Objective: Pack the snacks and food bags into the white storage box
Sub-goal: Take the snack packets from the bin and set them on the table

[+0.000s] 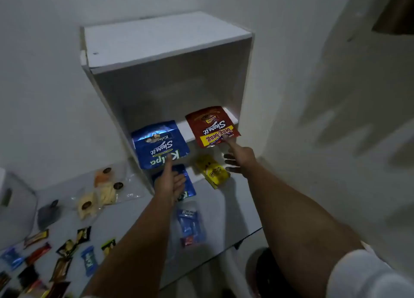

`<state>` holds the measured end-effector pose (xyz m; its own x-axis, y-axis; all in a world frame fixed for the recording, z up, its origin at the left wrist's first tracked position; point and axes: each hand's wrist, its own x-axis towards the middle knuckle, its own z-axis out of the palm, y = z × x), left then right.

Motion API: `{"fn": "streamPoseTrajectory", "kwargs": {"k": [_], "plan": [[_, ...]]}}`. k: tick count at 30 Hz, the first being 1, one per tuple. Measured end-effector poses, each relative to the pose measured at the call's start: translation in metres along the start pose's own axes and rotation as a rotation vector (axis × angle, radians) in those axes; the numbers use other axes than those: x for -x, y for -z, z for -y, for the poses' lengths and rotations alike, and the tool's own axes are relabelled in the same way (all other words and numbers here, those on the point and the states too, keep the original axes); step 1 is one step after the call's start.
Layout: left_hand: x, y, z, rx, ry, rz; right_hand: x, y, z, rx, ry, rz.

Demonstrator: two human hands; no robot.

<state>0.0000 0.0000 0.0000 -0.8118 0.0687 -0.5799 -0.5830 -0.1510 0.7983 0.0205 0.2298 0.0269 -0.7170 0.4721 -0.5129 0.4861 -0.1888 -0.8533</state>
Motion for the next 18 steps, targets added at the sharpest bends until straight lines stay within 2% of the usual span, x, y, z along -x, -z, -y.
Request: {"fn": "streamPoseTrajectory", "kwargs": {"k": [5,10,14,18], "plan": [[-0.015,-0.015,-0.017,0.395,-0.021,-0.148,-0.033,-0.017,0.015,-0.167,-0.009,0.05],[-0.018,-0.023,-0.027,0.499,-0.057,-0.33,-0.051,-0.032,0.01,-0.374,-0.018,0.007],[-0.002,-0.024,-0.025,0.516,-0.087,-0.303,-0.034,-0.025,0.006,-0.445,-0.048,0.014],[0.024,-0.016,-0.013,0.466,-0.115,-0.244,-0.004,-0.007,-0.006,-0.488,-0.019,-0.062]]}}
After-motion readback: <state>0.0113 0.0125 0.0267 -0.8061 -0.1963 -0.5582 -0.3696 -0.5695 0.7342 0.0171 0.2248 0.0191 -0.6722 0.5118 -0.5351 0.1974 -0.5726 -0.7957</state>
